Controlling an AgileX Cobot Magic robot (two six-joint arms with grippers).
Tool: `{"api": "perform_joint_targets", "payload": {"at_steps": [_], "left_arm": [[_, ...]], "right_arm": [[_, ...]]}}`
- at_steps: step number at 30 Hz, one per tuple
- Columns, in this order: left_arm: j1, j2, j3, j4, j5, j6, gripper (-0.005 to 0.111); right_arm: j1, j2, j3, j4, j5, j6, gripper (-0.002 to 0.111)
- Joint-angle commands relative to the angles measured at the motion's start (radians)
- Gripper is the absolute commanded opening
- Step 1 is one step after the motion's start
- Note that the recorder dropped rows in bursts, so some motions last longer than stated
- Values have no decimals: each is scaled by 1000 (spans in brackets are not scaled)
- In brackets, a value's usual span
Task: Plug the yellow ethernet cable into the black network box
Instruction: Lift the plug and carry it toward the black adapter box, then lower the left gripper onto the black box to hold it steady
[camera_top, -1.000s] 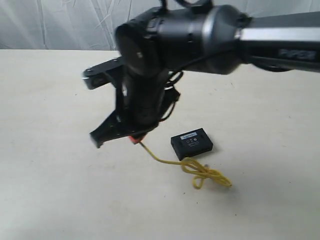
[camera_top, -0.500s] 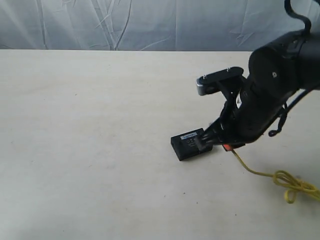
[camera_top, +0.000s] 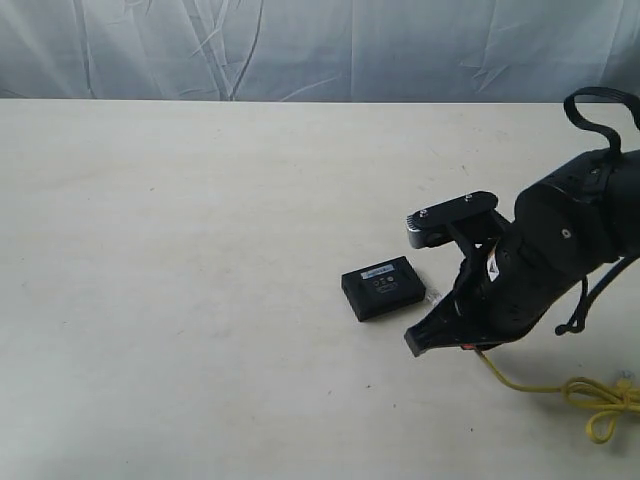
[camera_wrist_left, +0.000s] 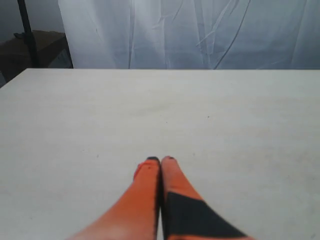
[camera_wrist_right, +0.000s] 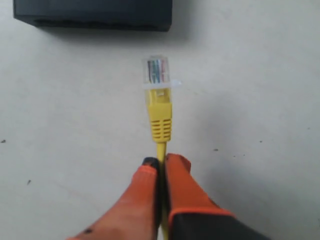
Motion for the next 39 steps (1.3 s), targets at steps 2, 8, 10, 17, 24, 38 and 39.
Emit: {"api": "perform_joint_targets", "payload": {"at_steps": [2,8,10,17,24,38,39], "left_arm": [[5,-5,4,-9,-165,-4,0],[5,-5,4,-179,-309,-12,0],[5,-5,-22,-177,-306,-12,0],[3,600,-472,-117,11,258,0],[-105,1372,-853,-778,309,1127,0],[-417,2323,-1734,-914,854,1540,0],[-426,2335,-1734,-909,851,1540,0]], "right_arm": [[-6,-7,6,3,-38,-11,0],[-4,-7,6,23,-100,-84,0],[-4,-7,6,23,-134,-84,0],[-4,-7,6,48,-133,-86,0],[-4,-7,6,85,-161,-139,0],[49,-47,6,111,2,-203,-1],[49,-47,6,111,-23,-213,-1]]}}
